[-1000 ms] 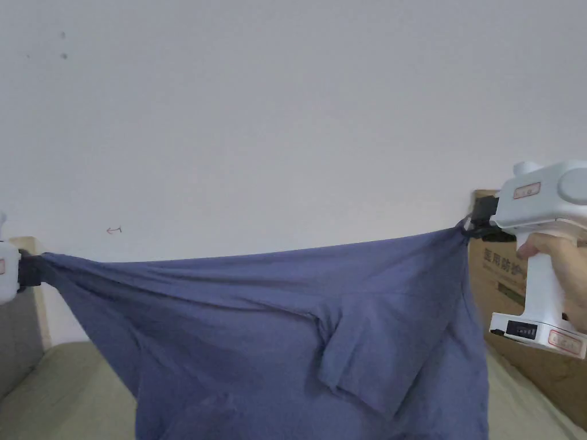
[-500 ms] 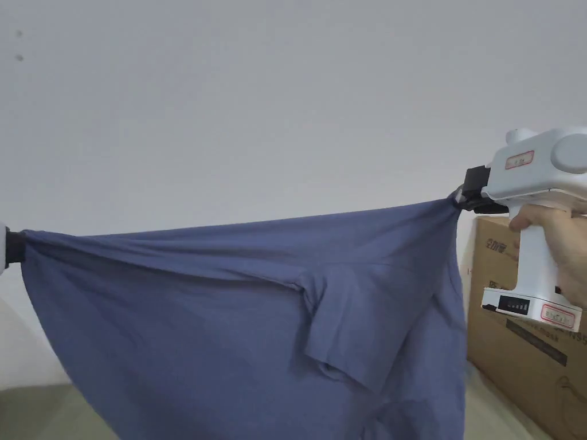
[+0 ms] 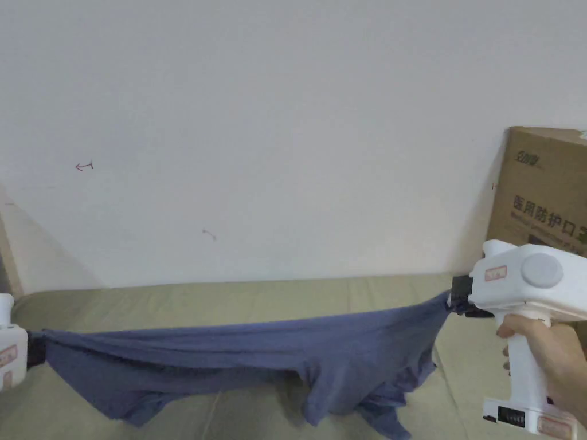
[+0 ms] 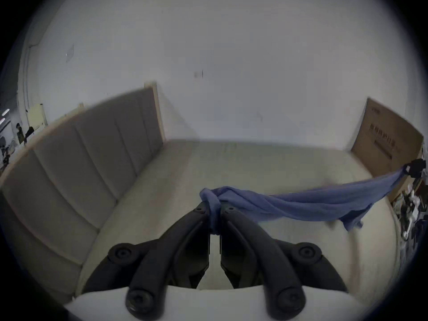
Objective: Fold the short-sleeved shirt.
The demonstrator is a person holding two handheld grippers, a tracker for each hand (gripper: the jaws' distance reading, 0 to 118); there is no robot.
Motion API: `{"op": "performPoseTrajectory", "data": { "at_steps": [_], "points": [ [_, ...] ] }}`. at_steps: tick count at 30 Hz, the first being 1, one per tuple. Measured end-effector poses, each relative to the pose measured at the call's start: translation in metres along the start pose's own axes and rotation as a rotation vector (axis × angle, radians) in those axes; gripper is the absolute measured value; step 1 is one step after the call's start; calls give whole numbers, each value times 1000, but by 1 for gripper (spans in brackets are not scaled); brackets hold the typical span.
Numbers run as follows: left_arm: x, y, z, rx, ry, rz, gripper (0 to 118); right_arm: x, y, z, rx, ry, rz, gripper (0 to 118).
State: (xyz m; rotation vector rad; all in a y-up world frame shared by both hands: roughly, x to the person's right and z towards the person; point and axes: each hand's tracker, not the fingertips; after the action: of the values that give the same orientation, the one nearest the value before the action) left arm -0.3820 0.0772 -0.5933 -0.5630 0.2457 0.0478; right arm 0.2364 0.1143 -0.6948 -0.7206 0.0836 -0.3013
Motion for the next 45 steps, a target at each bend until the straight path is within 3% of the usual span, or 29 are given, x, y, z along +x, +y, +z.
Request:
{"op": "performPoseTrajectory", "data": {
  "at_steps": [4,6,14,17,21,28,29,30,32,33,35,40,41,42,43,44,45],
  "points": [
    [-5,-79,2,-162,-23,-48,5,31,-65,-19,-117,-56,15,2],
    [-12,-118,13,-222,-34,10,5,46,-96,-14,-146,-53,3,2],
    [-28,-240,121,-302,-30,54,5,96,-223,74,-203,-62,-83,2],
    [-40,-271,166,-306,-50,77,5,103,-271,120,-234,-85,-8,3],
    [-50,-307,216,-328,-41,-10,5,117,-330,176,-234,-62,-71,2],
    [-67,-336,280,-309,-45,41,7,140,-397,226,-255,-70,-88,2],
    [-69,-338,284,-311,-62,36,14,141,-402,229,-249,-67,-93,3],
    [-69,-338,286,-312,-60,29,38,142,-405,231,-237,-60,-97,16],
    [-71,-340,290,-314,-37,21,96,136,-405,234,-234,-66,-92,54],
    [-69,-341,292,-312,-26,26,112,133,-403,235,-224,-102,-60,67],
    [-71,-339,295,-318,-48,65,114,127,-395,239,-197,-114,-7,68],
    [-50,-316,307,-263,-116,78,107,101,-367,243,-129,-71,24,68],
    [-45,-309,306,-252,-139,76,98,93,-361,241,-125,-64,39,67],
    [-39,-304,305,-247,-161,72,73,86,-356,238,-124,-52,61,64],
    [-33,-299,302,-241,-168,73,44,79,-352,233,-114,-49,84,53],
    [-26,-296,298,-244,-182,73,12,71,-348,229,-110,-38,96,30],
    [-21,-296,292,-247,-191,70,0,65,-348,225,-114,-27,103,1]
  ]
}}
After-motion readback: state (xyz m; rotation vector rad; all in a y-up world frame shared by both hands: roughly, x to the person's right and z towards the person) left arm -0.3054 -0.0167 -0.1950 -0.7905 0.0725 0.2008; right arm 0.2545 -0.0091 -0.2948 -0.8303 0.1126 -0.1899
